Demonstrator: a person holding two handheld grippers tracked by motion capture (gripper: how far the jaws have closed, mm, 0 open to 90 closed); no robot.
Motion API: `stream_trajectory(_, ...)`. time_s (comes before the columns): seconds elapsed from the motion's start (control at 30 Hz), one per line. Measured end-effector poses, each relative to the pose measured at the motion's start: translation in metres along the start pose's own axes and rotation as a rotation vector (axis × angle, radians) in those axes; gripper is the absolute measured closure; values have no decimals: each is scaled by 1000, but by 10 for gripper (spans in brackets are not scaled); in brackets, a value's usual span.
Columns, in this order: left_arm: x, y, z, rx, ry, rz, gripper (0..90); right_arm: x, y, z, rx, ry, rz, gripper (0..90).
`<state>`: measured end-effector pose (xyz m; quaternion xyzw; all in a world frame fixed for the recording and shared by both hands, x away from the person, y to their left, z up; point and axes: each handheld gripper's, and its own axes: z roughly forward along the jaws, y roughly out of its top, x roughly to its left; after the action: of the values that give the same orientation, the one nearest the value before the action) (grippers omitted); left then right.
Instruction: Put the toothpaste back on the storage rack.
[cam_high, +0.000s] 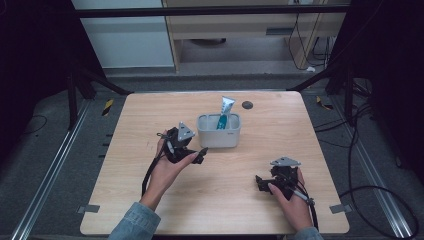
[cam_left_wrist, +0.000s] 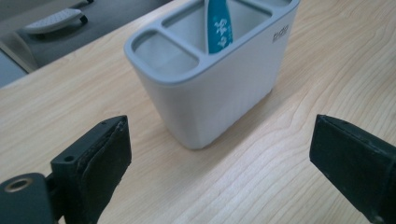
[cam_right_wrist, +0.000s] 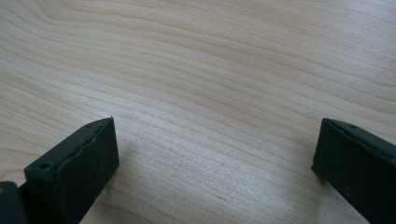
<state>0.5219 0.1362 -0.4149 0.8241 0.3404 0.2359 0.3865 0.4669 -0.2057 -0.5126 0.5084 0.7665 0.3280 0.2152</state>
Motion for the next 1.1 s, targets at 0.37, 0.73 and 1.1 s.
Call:
stream_trajectory(0.37, 19, -31, 1, 42, 35, -56, 46, 0, 0, 0, 0, 0, 0, 4)
stream_trajectory(0.73, 37, -61, -3, 69, 96, -98, 48, 0, 0, 0, -1, 0, -1, 4)
stream_trajectory(1.1, 51, -91, -1, 97, 137, -161, 51, 0, 0, 0, 0, 0, 1, 4)
